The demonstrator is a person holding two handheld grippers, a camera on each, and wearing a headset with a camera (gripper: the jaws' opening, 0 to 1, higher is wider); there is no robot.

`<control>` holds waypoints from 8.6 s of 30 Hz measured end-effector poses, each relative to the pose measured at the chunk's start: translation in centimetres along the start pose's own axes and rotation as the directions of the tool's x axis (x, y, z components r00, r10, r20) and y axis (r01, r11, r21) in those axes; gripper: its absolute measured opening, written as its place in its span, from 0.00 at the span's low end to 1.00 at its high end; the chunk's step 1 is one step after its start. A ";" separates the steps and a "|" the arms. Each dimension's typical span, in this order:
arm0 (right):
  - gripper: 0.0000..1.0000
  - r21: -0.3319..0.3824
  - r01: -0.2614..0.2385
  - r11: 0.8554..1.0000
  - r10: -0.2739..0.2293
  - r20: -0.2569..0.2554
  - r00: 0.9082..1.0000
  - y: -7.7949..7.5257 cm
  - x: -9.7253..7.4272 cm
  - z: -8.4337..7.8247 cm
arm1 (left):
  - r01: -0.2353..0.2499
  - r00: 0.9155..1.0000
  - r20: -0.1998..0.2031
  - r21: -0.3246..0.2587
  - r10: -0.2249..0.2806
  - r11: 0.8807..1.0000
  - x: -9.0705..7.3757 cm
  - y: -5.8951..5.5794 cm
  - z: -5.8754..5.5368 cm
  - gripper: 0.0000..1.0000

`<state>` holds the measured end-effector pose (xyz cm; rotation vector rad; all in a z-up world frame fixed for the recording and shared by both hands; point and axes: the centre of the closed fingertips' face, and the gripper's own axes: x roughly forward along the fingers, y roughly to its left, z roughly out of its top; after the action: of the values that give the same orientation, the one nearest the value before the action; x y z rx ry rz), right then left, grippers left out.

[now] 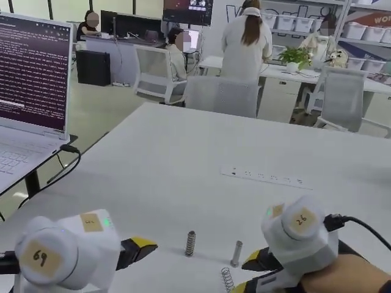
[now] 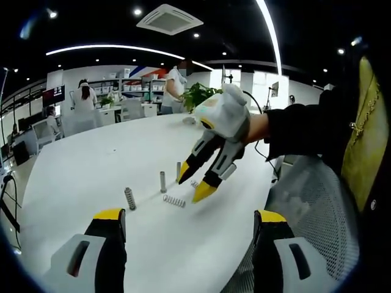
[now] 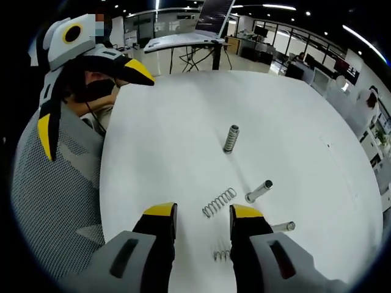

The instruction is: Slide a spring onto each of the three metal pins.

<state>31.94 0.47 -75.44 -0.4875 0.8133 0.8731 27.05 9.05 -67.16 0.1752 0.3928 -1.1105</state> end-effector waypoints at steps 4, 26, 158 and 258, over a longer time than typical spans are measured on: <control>0.32 0.031 0.032 0.999 -0.032 -0.006 0.999 -0.6 0.9 -0.3 | -0.001 1.000 0.001 -0.002 0.001 1.000 -0.1 0.1 0.0 0.83; 0.26 0.138 0.102 0.985 -0.096 -0.050 0.994 -1.4 3.7 -2.3 | -0.005 1.000 0.000 -0.015 0.005 1.000 -0.3 0.4 -0.4 0.81; 0.08 -0.156 -0.359 0.920 0.355 -0.054 0.933 11.1 -4.8 4.8 | 0.228 0.974 -0.119 0.453 -0.195 0.862 1.6 -2.6 -3.1 0.05; 0.09 -0.236 -0.356 0.904 0.363 -0.013 0.932 11.4 -4.6 6.8 | 0.285 0.958 -0.006 0.125 -0.287 0.950 1.2 -3.2 -1.9 0.01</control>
<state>23.64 9.32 -68.24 -0.5374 0.7874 1.3280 24.27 7.24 -69.20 0.2265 0.3445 -1.4234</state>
